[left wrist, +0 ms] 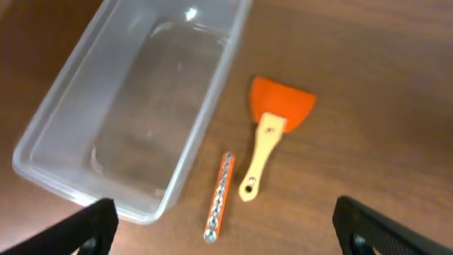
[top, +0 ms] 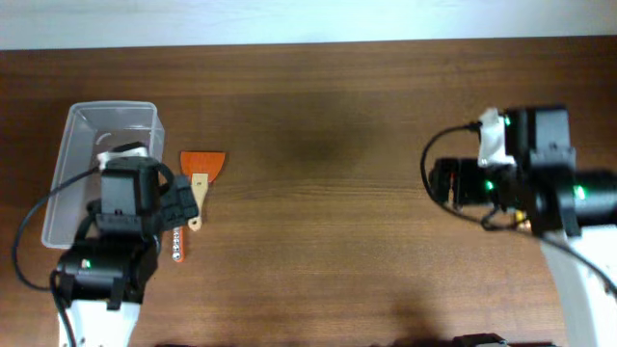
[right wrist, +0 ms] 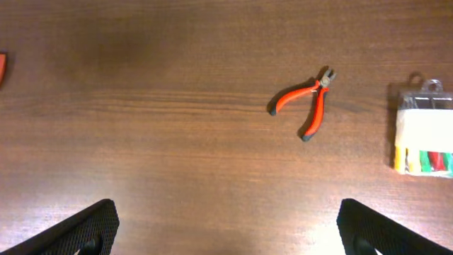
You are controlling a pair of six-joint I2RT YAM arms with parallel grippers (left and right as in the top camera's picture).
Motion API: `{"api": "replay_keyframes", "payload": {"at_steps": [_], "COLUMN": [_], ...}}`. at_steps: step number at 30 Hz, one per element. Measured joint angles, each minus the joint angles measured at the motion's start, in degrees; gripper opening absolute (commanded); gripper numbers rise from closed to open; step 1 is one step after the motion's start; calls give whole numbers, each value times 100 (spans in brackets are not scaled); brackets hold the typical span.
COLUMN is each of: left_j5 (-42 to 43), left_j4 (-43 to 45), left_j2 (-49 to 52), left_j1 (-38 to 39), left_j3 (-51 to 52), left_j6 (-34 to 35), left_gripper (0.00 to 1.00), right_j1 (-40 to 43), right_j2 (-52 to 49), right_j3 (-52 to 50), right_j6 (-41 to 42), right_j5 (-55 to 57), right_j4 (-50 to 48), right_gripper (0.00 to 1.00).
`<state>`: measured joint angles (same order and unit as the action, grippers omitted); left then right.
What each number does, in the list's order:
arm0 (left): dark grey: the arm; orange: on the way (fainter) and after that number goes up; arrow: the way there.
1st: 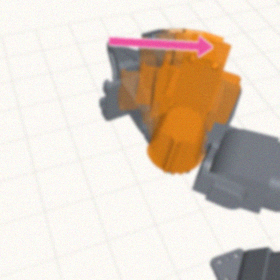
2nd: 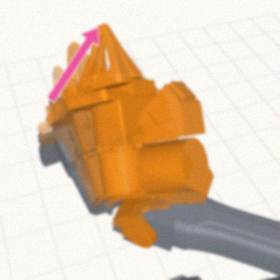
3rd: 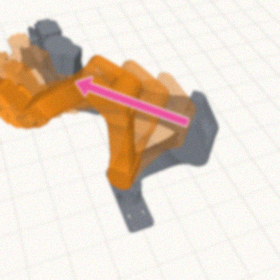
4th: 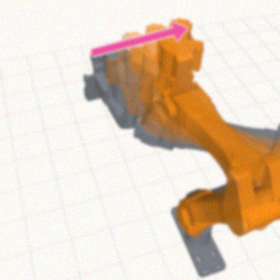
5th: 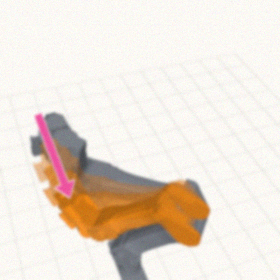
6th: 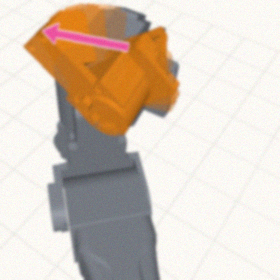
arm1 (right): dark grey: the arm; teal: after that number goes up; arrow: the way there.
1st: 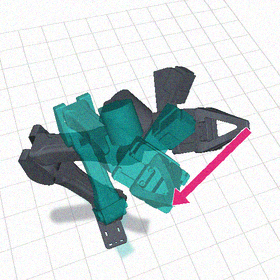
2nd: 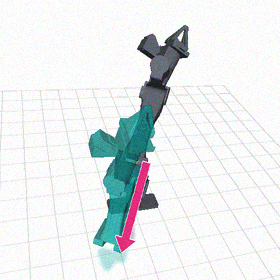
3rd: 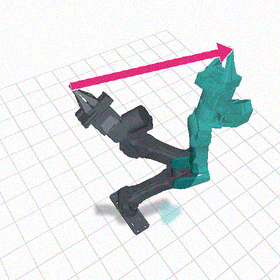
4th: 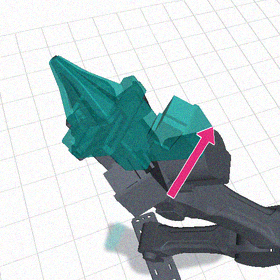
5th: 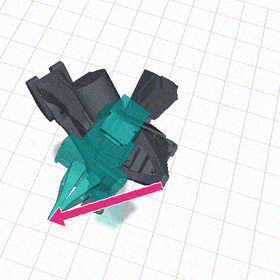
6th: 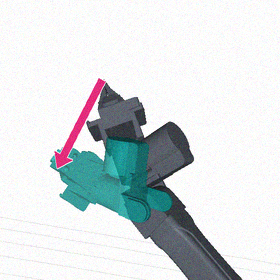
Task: Pack container
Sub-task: 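Move the left gripper to the clear container's near edge and grasp it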
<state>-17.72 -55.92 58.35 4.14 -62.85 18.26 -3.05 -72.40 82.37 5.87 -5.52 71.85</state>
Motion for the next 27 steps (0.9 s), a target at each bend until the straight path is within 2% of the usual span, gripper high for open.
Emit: {"api": "replay_keyframes", "payload": {"at_steps": [5,14,20,27], "left_j5": [195,870,951,1027], "left_j4": [-306,-155,-131,-116], "left_j2": [387,1086,1556,2277], "left_j1": [-822,-2693,-3187,-3338], "left_j3": [-24,-28,-28,-26], "left_j6": [1117,1681,1934,2710], "left_gripper": [99,99,99,99], "right_j1": [0,0,0,0], "right_j2": [-522,-588,-588,-588], "right_j3": [214,271,273,273], "right_j6": [-157,-496,-625,-658], "right_j5": [24,81,98,114], "right_j4": [-4,-9,-9,-9], "right_gripper": [99,98,99,98]}}
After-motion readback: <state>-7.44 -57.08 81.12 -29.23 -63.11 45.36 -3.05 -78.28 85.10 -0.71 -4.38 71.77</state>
